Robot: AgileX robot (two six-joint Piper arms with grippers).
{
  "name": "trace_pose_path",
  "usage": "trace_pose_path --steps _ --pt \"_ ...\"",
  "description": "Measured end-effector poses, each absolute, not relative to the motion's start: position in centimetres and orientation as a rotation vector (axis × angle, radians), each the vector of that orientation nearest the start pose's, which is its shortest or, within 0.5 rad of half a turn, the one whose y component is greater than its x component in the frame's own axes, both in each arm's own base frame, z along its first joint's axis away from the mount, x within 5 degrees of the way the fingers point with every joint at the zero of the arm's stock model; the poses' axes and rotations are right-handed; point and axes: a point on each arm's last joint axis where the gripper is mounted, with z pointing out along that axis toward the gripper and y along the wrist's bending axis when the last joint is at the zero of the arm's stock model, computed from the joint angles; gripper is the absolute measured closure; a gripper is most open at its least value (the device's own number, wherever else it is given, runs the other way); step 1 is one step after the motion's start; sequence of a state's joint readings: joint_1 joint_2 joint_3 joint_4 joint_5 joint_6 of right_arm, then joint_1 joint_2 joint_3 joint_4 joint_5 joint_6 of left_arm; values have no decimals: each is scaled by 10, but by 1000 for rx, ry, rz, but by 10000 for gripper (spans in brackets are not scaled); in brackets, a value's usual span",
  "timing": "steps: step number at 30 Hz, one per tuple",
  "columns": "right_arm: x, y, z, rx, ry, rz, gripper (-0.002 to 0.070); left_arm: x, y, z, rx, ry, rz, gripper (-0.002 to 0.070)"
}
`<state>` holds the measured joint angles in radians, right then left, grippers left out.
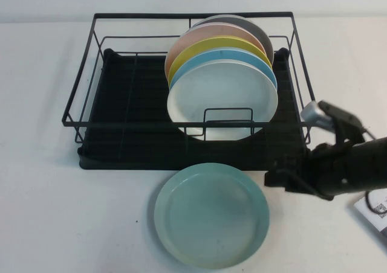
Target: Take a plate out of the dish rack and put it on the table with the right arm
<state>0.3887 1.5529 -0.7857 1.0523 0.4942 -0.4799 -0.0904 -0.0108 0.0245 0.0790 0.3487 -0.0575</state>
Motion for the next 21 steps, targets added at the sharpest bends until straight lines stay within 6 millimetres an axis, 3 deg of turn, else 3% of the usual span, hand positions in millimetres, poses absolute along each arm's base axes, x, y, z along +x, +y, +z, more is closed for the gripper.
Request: trace_pose_path --steps 4,9,15,21 --pt "244 130 233 -116 2532 875 440 53 -2 174 80 1843 -27 679" --pt "208 116 283 -319 2395 829 647 53 -2 174 80 1843 -27 679" --pt "159 100 321 -493 2264 774 688 53 -2 174 80 1843 -27 679" --pt "112 88 331 -647 2255 796 692 53 -2 174 80 1843 -27 679"
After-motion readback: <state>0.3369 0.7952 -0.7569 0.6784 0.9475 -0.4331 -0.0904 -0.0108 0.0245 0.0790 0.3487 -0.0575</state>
